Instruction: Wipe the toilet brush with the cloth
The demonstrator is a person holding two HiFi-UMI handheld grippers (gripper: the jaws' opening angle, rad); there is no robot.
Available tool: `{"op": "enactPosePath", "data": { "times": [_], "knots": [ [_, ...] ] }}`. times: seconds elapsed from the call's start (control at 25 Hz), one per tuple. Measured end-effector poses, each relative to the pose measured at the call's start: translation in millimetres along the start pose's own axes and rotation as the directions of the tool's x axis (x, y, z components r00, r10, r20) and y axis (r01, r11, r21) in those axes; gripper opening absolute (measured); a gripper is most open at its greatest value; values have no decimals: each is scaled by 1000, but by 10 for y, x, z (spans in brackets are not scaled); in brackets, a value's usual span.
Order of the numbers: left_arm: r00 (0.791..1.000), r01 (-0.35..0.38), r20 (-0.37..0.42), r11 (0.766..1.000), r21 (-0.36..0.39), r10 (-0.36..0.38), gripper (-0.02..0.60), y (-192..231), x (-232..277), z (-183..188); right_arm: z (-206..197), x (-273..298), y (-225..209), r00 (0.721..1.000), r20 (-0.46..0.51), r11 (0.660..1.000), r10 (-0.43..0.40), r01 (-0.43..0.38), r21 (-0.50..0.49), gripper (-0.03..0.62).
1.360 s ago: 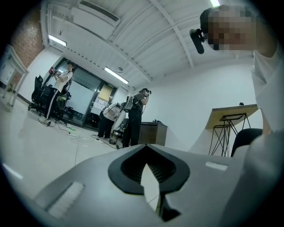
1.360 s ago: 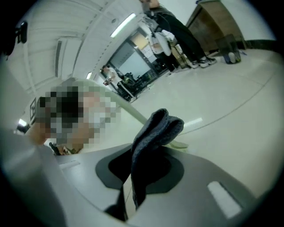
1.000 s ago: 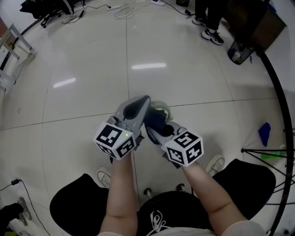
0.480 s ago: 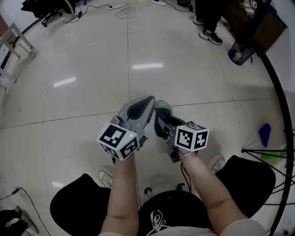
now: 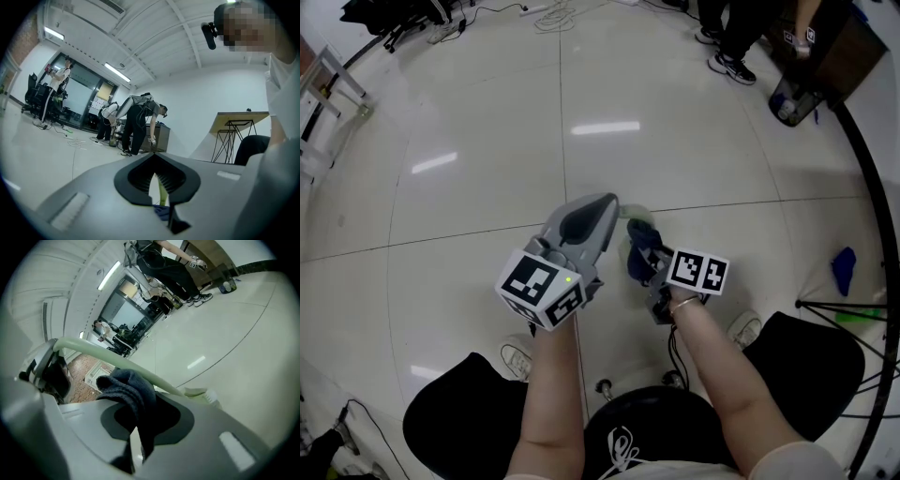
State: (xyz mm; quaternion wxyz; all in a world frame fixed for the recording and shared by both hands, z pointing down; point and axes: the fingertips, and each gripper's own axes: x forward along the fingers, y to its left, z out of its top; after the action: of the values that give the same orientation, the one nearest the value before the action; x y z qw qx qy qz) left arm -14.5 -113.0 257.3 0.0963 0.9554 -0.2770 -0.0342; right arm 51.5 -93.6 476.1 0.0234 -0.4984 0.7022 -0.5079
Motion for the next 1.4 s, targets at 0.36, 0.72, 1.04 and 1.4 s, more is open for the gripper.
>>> {"op": "enactPosePath", "data": {
  "times": [0.36, 0.72, 1.04, 1.4],
  "knots": [
    [1000, 2, 22, 1000, -21, -2, 6, 33, 19, 2, -483, 119, -677, 992, -97, 977, -76, 94, 194, 63],
    [997, -82, 8, 996, 19, 82, 6, 51, -27, 44, 251, -555, -579, 989, 85, 993, -122, 121, 17, 63],
    [968, -220, 135, 974, 54, 212, 6, 82, -374, 650, 1707, -1462, 839, 909, 396, 905, 130, 54, -421, 63],
    [906, -407, 168, 909, 86, 389, 6, 8, -825, 655, 1711, -1845, 1286, 851, 506, 782, 138, 220, -583, 63]
  ]
}}
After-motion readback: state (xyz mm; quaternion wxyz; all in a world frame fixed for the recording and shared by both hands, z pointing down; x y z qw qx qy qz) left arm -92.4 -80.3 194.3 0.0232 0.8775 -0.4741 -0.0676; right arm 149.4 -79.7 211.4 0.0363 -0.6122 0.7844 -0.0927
